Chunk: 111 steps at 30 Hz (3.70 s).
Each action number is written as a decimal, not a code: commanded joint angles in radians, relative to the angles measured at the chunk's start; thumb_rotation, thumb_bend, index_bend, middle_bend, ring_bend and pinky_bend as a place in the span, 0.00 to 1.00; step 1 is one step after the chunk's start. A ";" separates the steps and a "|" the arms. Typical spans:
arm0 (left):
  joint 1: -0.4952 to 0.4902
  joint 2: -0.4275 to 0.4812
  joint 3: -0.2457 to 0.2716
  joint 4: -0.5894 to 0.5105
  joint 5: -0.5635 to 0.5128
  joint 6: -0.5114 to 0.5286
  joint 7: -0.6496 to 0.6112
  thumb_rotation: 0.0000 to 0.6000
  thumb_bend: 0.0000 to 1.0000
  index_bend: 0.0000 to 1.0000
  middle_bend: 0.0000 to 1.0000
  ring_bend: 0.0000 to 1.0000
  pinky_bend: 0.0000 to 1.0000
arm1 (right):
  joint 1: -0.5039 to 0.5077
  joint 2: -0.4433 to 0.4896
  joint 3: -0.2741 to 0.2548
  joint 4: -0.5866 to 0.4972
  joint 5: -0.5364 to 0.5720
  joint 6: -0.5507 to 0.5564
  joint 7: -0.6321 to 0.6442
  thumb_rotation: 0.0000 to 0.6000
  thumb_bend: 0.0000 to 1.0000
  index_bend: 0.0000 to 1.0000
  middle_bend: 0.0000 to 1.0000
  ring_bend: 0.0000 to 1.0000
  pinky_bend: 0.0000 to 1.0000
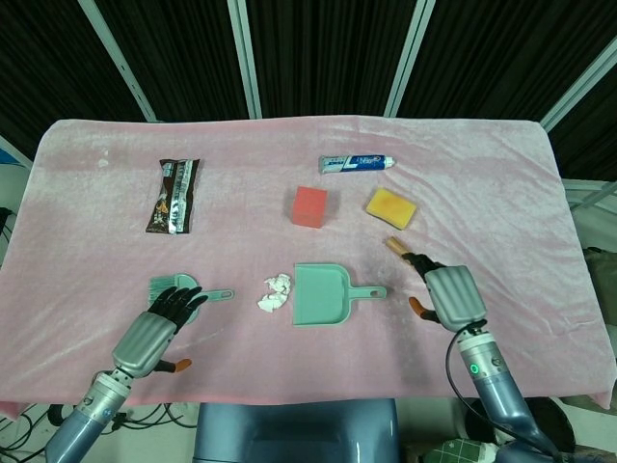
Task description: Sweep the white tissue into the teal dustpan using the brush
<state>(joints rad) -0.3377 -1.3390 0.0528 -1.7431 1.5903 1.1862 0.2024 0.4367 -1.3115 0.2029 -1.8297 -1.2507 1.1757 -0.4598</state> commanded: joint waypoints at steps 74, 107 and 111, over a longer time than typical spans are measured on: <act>-0.030 0.020 -0.011 -0.030 -0.036 -0.005 0.006 1.00 0.00 0.00 0.00 0.00 0.01 | 0.276 -0.318 -0.049 0.198 0.448 -0.012 -0.321 1.00 0.41 0.59 0.62 0.67 0.76; -0.191 -0.052 -0.248 -0.074 -0.401 -0.052 0.431 1.00 0.10 0.31 0.33 0.74 0.92 | 0.346 -0.145 -0.048 0.039 0.454 -0.101 -0.308 1.00 0.58 0.66 0.66 0.71 0.76; -0.233 -0.106 -0.270 -0.037 -0.515 -0.067 0.505 1.00 0.11 0.35 0.39 0.84 1.00 | 0.348 -0.135 -0.056 0.031 0.458 -0.096 -0.306 1.00 0.58 0.66 0.66 0.71 0.76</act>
<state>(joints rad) -0.5372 -1.4062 -0.1943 -1.8075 1.1367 1.1315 0.6670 0.7846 -1.4469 0.1470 -1.7981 -0.7926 1.0791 -0.7663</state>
